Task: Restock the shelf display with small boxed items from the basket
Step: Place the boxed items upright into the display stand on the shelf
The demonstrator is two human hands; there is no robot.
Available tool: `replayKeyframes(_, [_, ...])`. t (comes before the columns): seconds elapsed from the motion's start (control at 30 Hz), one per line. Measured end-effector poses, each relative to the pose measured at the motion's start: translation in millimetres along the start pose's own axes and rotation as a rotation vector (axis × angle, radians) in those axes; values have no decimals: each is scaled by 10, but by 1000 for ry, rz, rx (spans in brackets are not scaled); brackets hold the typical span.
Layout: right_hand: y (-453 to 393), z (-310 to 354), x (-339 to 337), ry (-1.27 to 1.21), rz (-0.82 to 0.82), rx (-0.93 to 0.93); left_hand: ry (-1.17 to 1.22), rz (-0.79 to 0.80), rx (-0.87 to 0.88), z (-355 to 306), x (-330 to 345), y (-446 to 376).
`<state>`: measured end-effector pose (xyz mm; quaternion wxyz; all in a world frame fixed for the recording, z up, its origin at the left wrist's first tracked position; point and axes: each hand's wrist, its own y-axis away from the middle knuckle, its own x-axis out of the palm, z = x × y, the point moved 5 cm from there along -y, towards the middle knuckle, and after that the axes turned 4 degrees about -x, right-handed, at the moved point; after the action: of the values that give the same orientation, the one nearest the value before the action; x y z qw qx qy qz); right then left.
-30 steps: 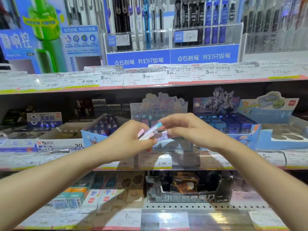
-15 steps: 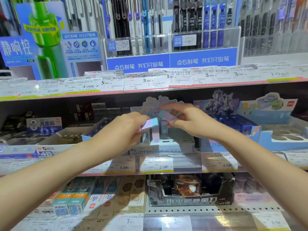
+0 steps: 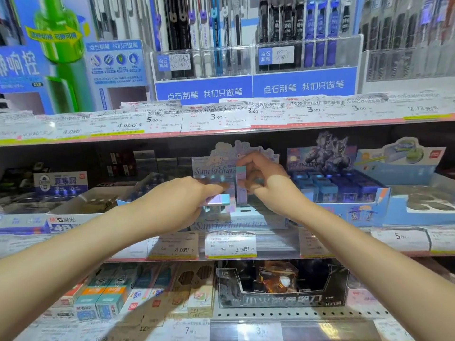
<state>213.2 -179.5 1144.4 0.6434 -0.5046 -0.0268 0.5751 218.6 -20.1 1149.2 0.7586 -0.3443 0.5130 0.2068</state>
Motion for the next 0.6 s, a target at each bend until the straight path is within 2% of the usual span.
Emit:
replayKeyframes(0.13, [12,-38,-14,5,-16,1,18,-28,23,16,-3,5])
replayKeyframes(0.27, [58,-70,-23,141,-35,-38,44,-34,39,7,-5,9])
replayKeyframes(0.43, [61,-71,-17,151,-87,0,26,-23,54,-8,-31,15])
replayKeyframes(0.6, [-2,-40,-8,166,-73,49,48,-16,35,-9,-29,11])
